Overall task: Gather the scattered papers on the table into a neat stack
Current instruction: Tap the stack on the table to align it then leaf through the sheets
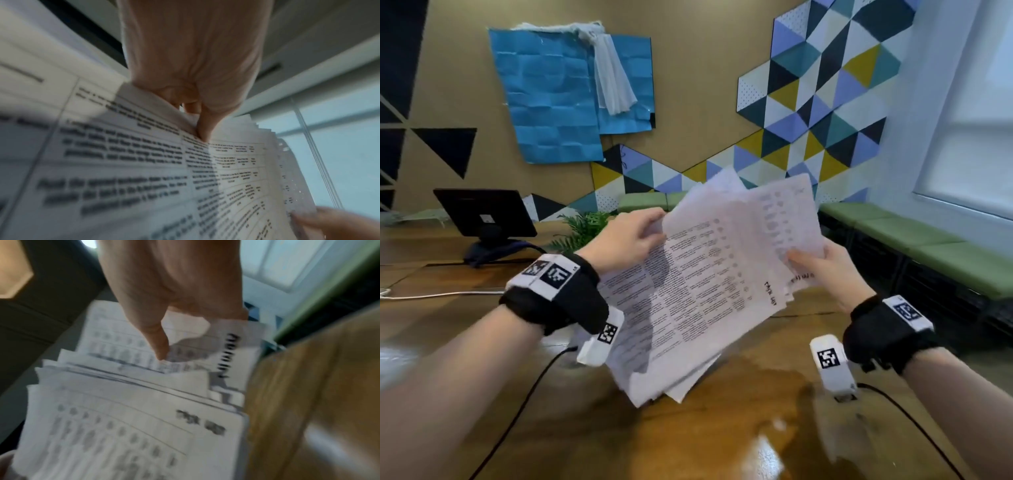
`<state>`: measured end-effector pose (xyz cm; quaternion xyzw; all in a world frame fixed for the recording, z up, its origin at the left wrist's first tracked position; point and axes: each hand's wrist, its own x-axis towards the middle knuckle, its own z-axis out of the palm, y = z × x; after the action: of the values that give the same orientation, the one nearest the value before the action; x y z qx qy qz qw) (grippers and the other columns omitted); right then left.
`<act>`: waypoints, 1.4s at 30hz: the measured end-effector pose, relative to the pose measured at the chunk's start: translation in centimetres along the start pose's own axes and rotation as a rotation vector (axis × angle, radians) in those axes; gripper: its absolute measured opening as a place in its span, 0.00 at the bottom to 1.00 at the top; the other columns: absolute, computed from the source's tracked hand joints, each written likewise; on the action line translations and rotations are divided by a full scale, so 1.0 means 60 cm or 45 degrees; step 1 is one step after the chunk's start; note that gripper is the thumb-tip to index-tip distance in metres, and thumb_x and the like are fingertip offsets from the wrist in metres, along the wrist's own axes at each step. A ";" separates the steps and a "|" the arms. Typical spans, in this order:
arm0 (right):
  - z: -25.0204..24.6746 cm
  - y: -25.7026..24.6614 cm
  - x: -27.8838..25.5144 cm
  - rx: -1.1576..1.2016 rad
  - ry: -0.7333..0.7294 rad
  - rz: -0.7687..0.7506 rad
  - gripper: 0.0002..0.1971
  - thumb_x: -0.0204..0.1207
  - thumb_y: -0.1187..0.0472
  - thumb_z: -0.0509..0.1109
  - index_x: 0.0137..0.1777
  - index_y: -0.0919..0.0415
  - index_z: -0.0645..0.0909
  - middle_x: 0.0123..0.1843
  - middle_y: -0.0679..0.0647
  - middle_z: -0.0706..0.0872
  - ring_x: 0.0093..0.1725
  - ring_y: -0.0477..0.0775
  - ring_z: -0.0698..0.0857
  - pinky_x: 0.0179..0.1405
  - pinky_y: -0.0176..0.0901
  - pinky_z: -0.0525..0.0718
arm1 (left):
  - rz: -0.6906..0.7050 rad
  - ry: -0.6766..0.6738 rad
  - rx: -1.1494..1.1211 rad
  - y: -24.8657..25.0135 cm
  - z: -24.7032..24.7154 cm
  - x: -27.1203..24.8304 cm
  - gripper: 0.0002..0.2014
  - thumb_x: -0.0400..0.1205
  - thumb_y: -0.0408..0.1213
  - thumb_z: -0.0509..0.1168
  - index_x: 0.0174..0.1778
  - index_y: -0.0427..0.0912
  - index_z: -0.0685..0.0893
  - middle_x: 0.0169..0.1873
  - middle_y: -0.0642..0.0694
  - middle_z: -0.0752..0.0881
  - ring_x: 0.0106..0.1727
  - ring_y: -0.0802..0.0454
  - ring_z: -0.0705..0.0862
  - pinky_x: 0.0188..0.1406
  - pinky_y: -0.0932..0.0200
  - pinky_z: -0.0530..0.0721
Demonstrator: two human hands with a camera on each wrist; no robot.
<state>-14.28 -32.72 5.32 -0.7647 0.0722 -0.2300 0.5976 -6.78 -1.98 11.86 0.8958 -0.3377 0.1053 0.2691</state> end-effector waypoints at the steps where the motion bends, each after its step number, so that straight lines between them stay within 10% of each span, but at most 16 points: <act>1: -0.009 -0.009 0.016 -0.042 0.014 -0.033 0.14 0.76 0.64 0.70 0.61 0.68 0.82 0.58 0.66 0.88 0.54 0.65 0.88 0.59 0.62 0.83 | -0.068 -0.049 -0.155 -0.004 -0.008 0.001 0.10 0.84 0.34 0.62 0.60 0.41 0.80 0.56 0.46 0.87 0.56 0.46 0.85 0.61 0.49 0.81; 6: -0.018 0.007 0.057 -0.431 -0.262 0.049 0.11 0.77 0.66 0.69 0.57 0.71 0.82 0.56 0.72 0.88 0.51 0.67 0.88 0.50 0.56 0.85 | -0.467 -0.316 -0.540 -0.071 0.065 -0.045 0.11 0.84 0.29 0.61 0.61 0.35 0.81 0.60 0.31 0.86 0.54 0.38 0.86 0.61 0.43 0.82; 11: 0.032 0.081 0.039 -0.707 -0.377 0.308 0.08 0.75 0.66 0.71 0.53 0.65 0.84 0.51 0.63 0.88 0.45 0.55 0.83 0.38 0.41 0.79 | -0.799 -0.340 -0.638 -0.115 0.167 -0.099 0.07 0.82 0.24 0.61 0.53 0.36 0.80 0.48 0.42 0.86 0.39 0.58 0.83 0.35 0.71 0.81; 17: 0.046 0.036 0.069 -0.419 -0.082 0.090 0.05 0.75 0.63 0.69 0.38 0.60 0.83 0.32 0.54 0.83 0.37 0.53 0.80 0.34 0.40 0.76 | -0.989 -0.326 -0.848 -0.136 0.188 -0.121 0.09 0.83 0.28 0.62 0.57 0.42 0.79 0.48 0.44 0.88 0.48 0.48 0.88 0.40 0.61 0.85; 24: -0.030 -0.105 0.151 0.025 0.509 -0.281 0.07 0.71 0.63 0.65 0.33 0.54 0.76 0.33 0.51 0.78 0.37 0.54 0.78 0.40 0.45 0.77 | -1.025 -0.318 -0.745 -0.138 0.193 -0.118 0.05 0.82 0.28 0.63 0.47 0.42 0.81 0.55 0.37 0.88 0.58 0.39 0.87 0.61 0.45 0.85; 28: -0.031 -0.059 0.150 0.041 0.174 0.064 0.08 0.69 0.71 0.65 0.31 0.60 0.75 0.31 0.59 0.75 0.29 0.56 0.75 0.30 0.45 0.73 | -1.041 -0.318 -0.805 -0.141 0.192 -0.115 0.03 0.82 0.26 0.62 0.48 0.37 0.80 0.53 0.36 0.86 0.55 0.39 0.85 0.58 0.46 0.83; 31: -0.003 0.021 0.111 -0.271 -0.165 0.331 0.13 0.74 0.74 0.65 0.29 0.62 0.76 0.32 0.61 0.77 0.32 0.57 0.75 0.33 0.45 0.73 | -1.021 -0.385 -0.829 -0.148 0.189 -0.112 0.08 0.81 0.27 0.64 0.56 0.32 0.79 0.51 0.39 0.88 0.45 0.46 0.86 0.35 0.61 0.86; 37: 0.105 0.120 0.014 -0.339 -0.471 0.699 0.10 0.79 0.73 0.65 0.59 0.73 0.78 0.36 0.59 0.83 0.20 0.45 0.86 0.18 0.33 0.82 | -1.085 -0.341 -1.018 -0.139 0.182 -0.108 0.11 0.86 0.36 0.57 0.51 0.34 0.81 0.45 0.37 0.90 0.39 0.46 0.88 0.43 0.54 0.86; 40: 0.141 0.141 0.001 -0.521 -0.475 0.679 0.23 0.78 0.70 0.67 0.74 0.71 0.73 0.38 0.58 0.83 0.31 0.52 0.84 0.20 0.30 0.78 | -1.075 -0.462 -1.182 -0.131 0.180 -0.108 0.21 0.81 0.52 0.64 0.57 0.36 0.84 0.48 0.39 0.92 0.43 0.46 0.91 0.45 0.54 0.89; 42: 0.151 0.140 0.000 -0.824 -0.486 0.574 0.27 0.76 0.63 0.70 0.75 0.65 0.72 0.56 0.63 0.84 0.52 0.62 0.85 0.37 0.35 0.80 | -0.924 -0.504 -0.810 -0.127 0.181 -0.109 0.17 0.74 0.37 0.73 0.56 0.37 0.78 0.49 0.41 0.88 0.44 0.49 0.86 0.40 0.56 0.86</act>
<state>-8.93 -27.05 -4.25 -0.9065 0.1939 0.0862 0.3650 -6.56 0.41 -2.75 0.8319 -0.0653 -0.2740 0.4782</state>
